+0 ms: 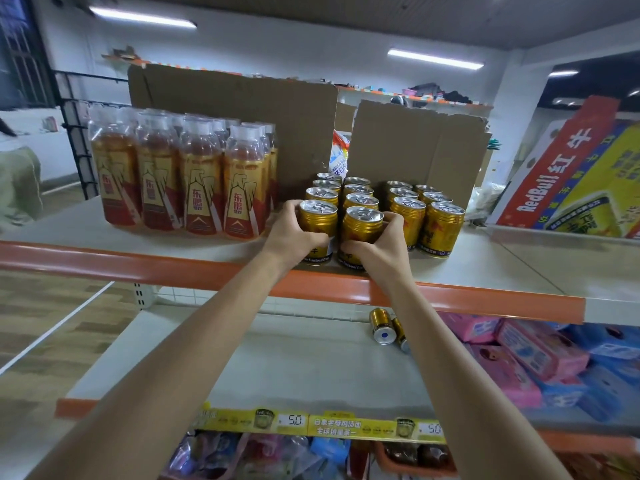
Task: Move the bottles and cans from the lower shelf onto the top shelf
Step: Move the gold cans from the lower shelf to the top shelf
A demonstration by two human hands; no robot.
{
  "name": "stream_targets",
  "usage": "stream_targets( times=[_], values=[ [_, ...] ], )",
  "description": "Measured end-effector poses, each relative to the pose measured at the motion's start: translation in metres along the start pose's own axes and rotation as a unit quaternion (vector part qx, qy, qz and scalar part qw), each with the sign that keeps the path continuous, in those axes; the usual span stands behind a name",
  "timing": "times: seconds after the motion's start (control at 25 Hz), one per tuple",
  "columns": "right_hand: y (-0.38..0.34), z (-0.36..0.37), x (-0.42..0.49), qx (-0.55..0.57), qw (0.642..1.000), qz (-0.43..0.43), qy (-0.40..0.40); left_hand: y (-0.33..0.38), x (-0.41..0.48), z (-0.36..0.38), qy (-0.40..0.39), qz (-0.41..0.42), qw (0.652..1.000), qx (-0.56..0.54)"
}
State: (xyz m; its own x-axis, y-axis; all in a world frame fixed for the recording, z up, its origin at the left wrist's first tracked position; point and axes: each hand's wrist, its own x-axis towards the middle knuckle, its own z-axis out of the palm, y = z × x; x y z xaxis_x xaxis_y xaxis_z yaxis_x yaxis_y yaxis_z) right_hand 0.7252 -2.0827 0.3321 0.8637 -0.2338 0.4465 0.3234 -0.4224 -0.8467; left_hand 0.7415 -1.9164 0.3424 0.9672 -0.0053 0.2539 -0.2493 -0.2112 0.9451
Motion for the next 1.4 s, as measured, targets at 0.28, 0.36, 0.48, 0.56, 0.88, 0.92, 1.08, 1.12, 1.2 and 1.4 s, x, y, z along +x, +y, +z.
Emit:
stream_targets(
  times=[0.28, 0.36, 0.48, 0.56, 0.88, 0.92, 1.08, 1.12, 1.2, 1.4],
  values=[
    [0.012, 0.004, 0.009, -0.024, 0.999, -0.004, 0.028, -0.007, 0.004, 0.0, 0.023, 0.006, 0.999, 0.03],
    [0.014, 0.004, 0.01, -0.02, 0.999, -0.007, 0.031, -0.01, 0.006, 0.0, 0.025, 0.005, 0.999, 0.042],
    [0.016, 0.004, 0.011, -0.014, 0.999, -0.011, 0.038, -0.011, 0.007, 0.0, 0.028, 0.003, 0.999, 0.047],
    [0.016, 0.005, 0.011, -0.013, 0.999, -0.009, 0.038, -0.01, 0.006, 0.0, 0.027, 0.006, 0.998, 0.048],
    [0.018, 0.006, 0.013, -0.002, 0.999, -0.015, 0.031, -0.006, 0.002, 0.0, 0.028, 0.031, 0.998, 0.055],
    [0.017, 0.006, 0.012, 0.002, 0.999, -0.016, 0.03, -0.004, 0.001, 0.001, 0.027, 0.032, 0.998, 0.052],
    [0.016, 0.005, 0.009, 0.003, 0.999, -0.022, 0.028, -0.001, -0.003, 0.005, 0.04, 0.023, 0.997, 0.066],
    [0.016, 0.005, 0.009, -0.002, 0.999, -0.026, 0.026, -0.002, -0.004, 0.005, 0.048, 0.019, 0.996, 0.072],
    [0.015, 0.005, 0.009, -0.014, 0.999, -0.027, 0.022, -0.001, -0.003, 0.005, 0.066, 0.006, 0.994, 0.082],
    [0.003, -0.005, 0.003, 0.004, 1.0, -0.004, 0.02, 0.01, -0.017, 0.009, 0.1, -0.004, 0.984, 0.146]
  ],
)
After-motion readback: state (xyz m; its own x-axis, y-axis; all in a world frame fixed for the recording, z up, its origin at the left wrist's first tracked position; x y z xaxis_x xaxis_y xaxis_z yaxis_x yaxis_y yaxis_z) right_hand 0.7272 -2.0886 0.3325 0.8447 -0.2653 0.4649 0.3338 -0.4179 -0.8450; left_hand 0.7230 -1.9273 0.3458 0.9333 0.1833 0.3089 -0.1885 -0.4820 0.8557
